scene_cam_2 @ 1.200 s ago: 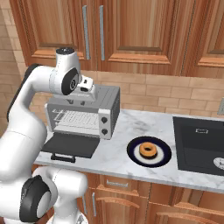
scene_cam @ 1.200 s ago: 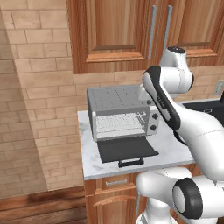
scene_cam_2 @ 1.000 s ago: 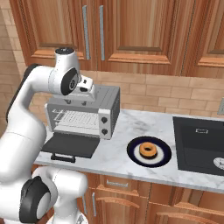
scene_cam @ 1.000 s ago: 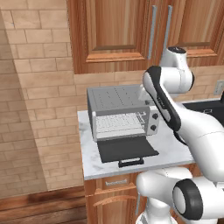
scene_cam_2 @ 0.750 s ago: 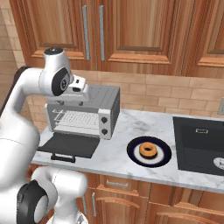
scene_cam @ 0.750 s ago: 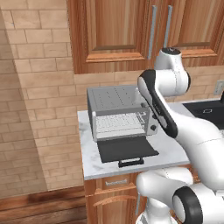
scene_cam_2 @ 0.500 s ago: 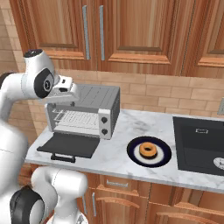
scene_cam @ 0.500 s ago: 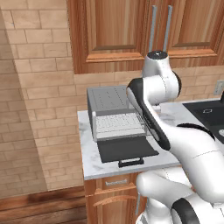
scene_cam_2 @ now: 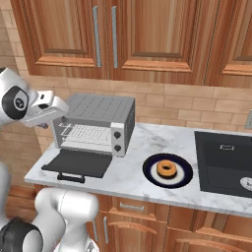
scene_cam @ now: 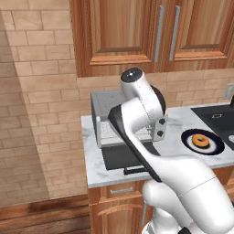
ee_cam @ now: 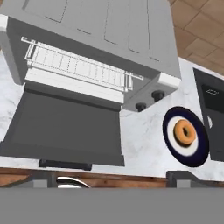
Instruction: Pick up the bagel from the plate, place it on the toaster oven rack, close the door, and set the timer.
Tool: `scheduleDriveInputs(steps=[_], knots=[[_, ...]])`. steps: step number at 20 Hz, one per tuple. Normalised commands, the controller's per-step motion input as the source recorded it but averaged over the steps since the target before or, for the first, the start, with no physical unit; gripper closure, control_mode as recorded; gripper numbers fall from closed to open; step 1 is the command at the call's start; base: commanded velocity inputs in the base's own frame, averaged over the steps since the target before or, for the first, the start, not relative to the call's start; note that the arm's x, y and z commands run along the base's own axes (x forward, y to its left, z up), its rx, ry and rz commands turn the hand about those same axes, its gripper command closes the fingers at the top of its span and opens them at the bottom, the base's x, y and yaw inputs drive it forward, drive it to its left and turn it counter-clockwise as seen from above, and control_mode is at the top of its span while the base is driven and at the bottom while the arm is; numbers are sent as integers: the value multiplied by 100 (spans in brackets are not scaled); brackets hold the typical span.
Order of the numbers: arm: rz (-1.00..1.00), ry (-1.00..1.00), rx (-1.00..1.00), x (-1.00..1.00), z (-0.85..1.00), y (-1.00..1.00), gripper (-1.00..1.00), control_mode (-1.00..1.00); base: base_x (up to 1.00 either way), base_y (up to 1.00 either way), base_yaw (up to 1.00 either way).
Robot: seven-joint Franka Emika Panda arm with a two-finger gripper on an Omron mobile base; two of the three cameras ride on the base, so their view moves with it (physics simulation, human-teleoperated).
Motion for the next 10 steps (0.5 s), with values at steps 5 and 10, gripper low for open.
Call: scheduleDriveInputs(steps=[5,10], knots=[[-3,-14,-13,-6,-33,37,-100,-100,0,0,0],[-3,-9,-11,0,-33,32,-100,-100,0,0,0]])
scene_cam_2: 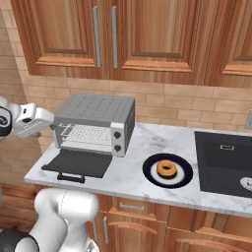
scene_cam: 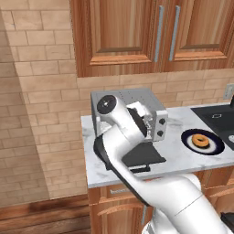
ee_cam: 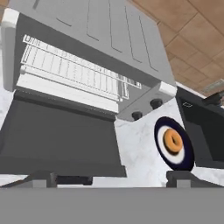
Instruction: Pick up the bagel from the plate, place it on the toaster oven rack, close the door, and set the timer.
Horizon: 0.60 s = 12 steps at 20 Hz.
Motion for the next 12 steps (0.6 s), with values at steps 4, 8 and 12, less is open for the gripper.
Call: scheduleDriveInputs(steps=[4,8,12], knots=[[-2,-1,-8,16,-32,22,-100,-100,0,0,0],[-1,0,-6,29,-26,13,-100,-100,0,0,0],[-1,0,-5,49,-24,11,-100,-100,0,0,0]])
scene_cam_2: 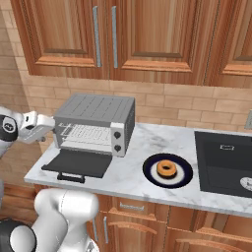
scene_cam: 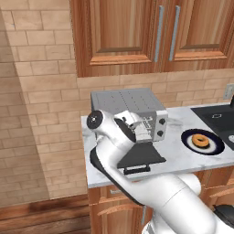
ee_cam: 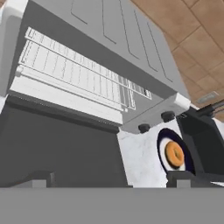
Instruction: Pick up the bagel from the plate, place it on the toaster oven rack, close the door, and set the timer.
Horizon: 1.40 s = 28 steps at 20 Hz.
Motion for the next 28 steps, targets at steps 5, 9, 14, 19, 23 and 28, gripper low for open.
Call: scheduleDriveInputs(steps=[5,9,14,19,23,28], knots=[[0,0,-7,54,-28,6,-100,-100,0,0,0],[0,0,-6,40,-39,0,-100,-100,0,0,0],[0,0,-5,33,-44,0,-100,-100,0,0,0],[0,0,-5,21,-33,0,-100,-100,0,0,0],[0,0,-3,22,-19,0,-100,-100,0,0,0],[0,0,0,19,-20,0,-100,-100,0,0,0]])
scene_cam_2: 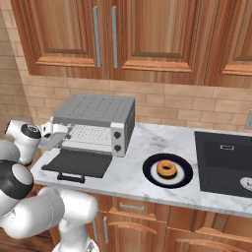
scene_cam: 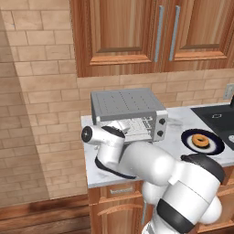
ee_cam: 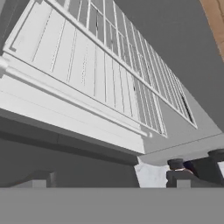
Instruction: Pick up the bagel from the plate, place it on the toaster oven rack, close the door, and set the timer.
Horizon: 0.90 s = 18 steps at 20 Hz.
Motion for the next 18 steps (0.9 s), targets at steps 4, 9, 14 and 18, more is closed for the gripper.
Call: scheduleDriveInputs(steps=[4,9,14,18], knots=[[3,0,0,15,-19,0,-100,-100,0,0,0],[5,-6,0,10,-10,0,-100,-100,0,0,0],[5,-7,1,1,-1,-4,-100,-100,0,0,0],[3,-1,3,0,0,-14,-100,-100,0,0,0]])
